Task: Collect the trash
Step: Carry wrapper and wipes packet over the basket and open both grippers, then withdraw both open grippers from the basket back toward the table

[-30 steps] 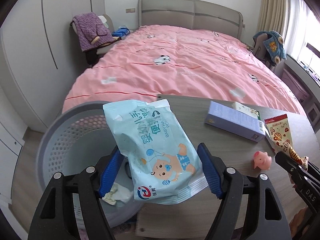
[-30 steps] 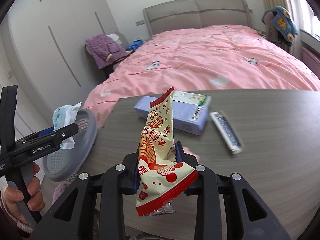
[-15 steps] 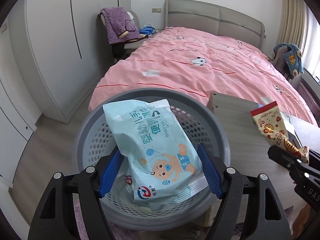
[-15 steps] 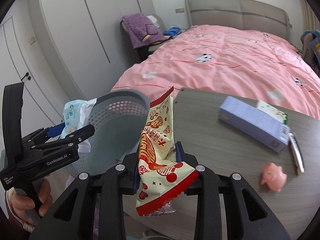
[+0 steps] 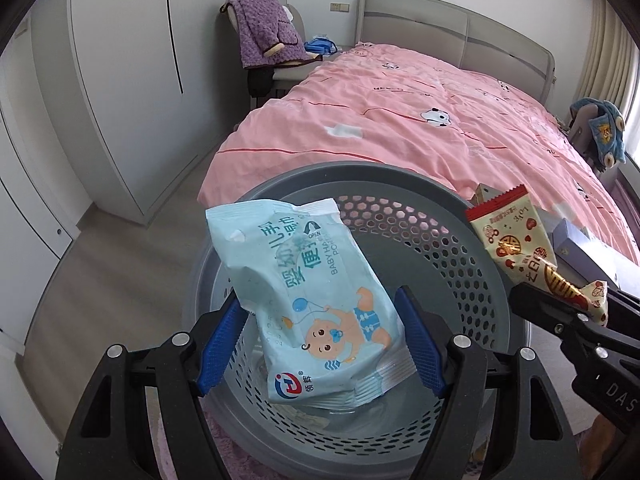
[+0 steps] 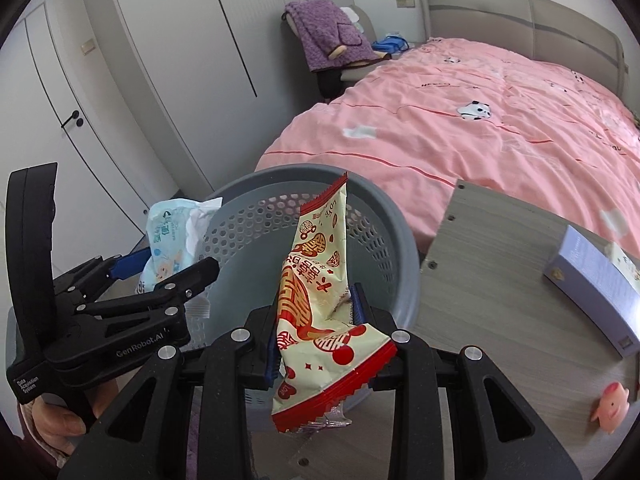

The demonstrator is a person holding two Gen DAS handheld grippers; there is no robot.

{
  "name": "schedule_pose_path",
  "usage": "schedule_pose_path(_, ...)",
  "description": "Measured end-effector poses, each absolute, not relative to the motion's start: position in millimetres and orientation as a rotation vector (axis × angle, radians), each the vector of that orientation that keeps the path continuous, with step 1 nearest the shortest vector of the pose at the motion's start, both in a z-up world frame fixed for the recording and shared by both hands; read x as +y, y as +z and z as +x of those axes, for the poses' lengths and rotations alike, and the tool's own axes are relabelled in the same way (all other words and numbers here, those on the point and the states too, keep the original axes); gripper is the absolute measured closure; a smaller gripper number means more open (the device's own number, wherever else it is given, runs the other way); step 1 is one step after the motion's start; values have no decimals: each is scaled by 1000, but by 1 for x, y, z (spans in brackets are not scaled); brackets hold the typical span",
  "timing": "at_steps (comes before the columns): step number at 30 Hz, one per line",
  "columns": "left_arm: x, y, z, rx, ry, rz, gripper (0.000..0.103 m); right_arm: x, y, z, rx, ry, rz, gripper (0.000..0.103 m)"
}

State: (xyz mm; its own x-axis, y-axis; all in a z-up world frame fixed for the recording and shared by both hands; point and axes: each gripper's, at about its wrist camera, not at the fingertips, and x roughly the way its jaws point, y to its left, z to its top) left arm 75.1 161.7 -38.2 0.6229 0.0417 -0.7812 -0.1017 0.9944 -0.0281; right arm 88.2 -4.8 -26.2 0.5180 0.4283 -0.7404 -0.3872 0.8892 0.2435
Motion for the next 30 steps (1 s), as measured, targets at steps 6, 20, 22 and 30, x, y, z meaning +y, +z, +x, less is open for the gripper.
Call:
schedule_pose_path(6,164,-39,83,898,77,-86,31,2,-28,94,911,496,45,71)
schedule_pose_path(20,175,-40,77,918,107,-96,25,-3,-22,95,873,469,66,49)
schedule_pose_path(22,177,-40,76,921,111,-99,24,-2,-21,94,871,470,65,48)
schedule_pose_path(30,178,-37,69,915,129,-94,24,-3,-21,88,869,469,61,44)
